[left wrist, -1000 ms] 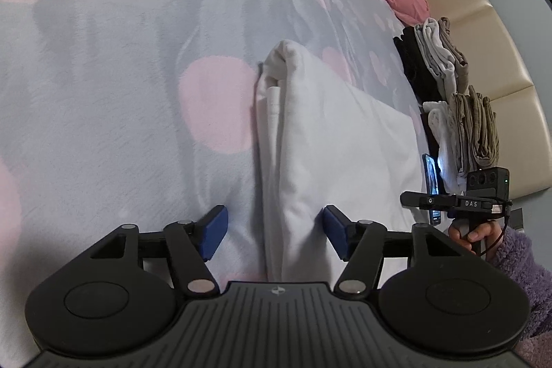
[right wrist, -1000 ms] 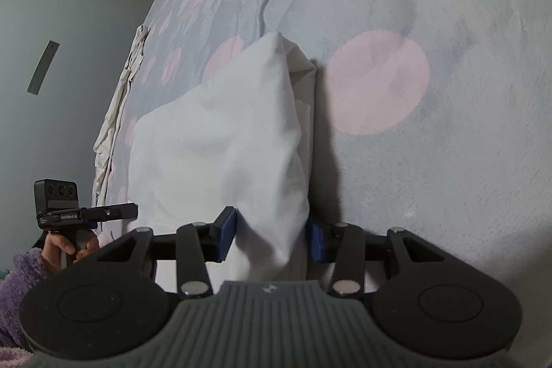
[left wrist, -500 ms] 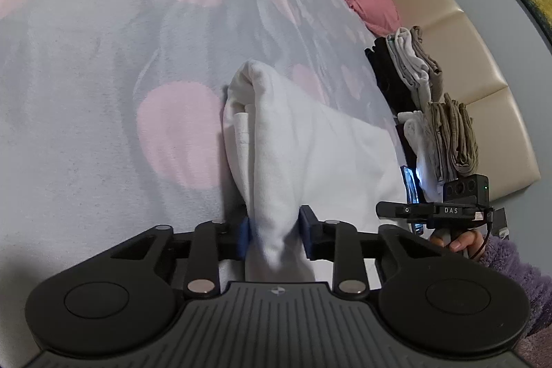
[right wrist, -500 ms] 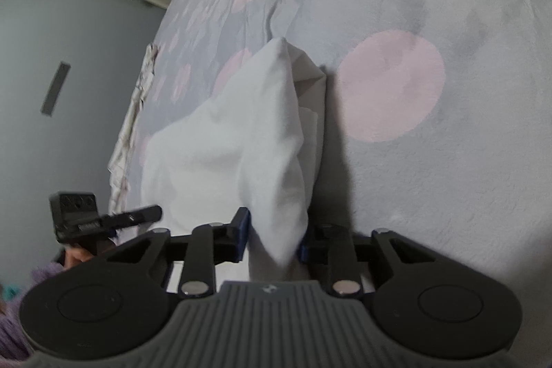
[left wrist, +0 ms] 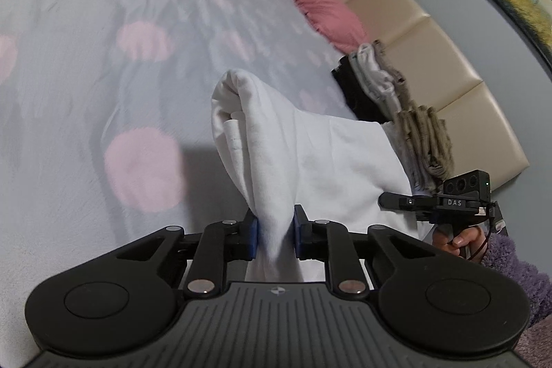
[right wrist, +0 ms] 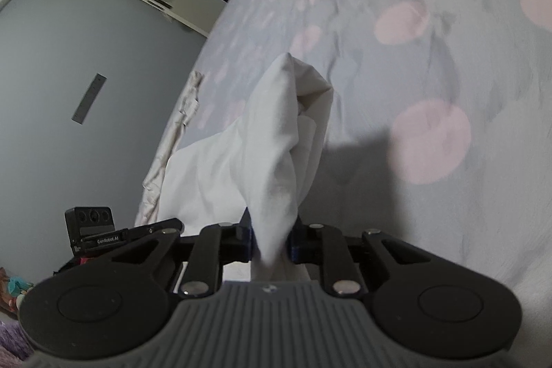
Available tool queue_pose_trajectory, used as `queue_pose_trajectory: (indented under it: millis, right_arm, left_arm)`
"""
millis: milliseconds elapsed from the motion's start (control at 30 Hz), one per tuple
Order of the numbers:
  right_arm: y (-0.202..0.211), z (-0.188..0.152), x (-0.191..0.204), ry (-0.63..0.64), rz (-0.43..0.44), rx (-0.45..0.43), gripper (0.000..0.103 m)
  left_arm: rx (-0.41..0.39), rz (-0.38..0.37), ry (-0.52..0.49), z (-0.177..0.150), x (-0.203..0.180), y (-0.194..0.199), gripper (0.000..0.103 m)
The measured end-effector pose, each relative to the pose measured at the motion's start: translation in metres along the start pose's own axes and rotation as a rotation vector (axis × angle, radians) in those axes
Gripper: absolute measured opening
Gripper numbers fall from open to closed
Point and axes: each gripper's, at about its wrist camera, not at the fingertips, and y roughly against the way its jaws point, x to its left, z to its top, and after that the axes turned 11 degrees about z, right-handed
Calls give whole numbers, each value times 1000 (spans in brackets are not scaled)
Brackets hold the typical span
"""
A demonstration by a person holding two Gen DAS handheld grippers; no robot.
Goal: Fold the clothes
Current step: 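Carry the folded shirt with the left tool toward the clothes stack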
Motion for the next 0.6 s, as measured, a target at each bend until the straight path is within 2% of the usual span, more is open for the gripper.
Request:
queue_pose_trajectory:
  millis: [167, 333, 467, 600]
  right_arm:
    - [29, 18, 28, 75, 10, -34, 20]
    - [80, 48, 63, 162, -4, -78, 20]
    - [131, 77, 85, 187, -25, -114, 20]
    - [183, 107, 99, 208, -82, -147, 20]
  left_arm:
    - [-58, -39, -47, 14, -30, 16, 16]
    - [-113, -111, -99, 40, -76, 18, 16]
    - [-131, -171, -150, 68, -123, 8, 16]
    - [-133, -221, -190, 94, -172, -13, 16]
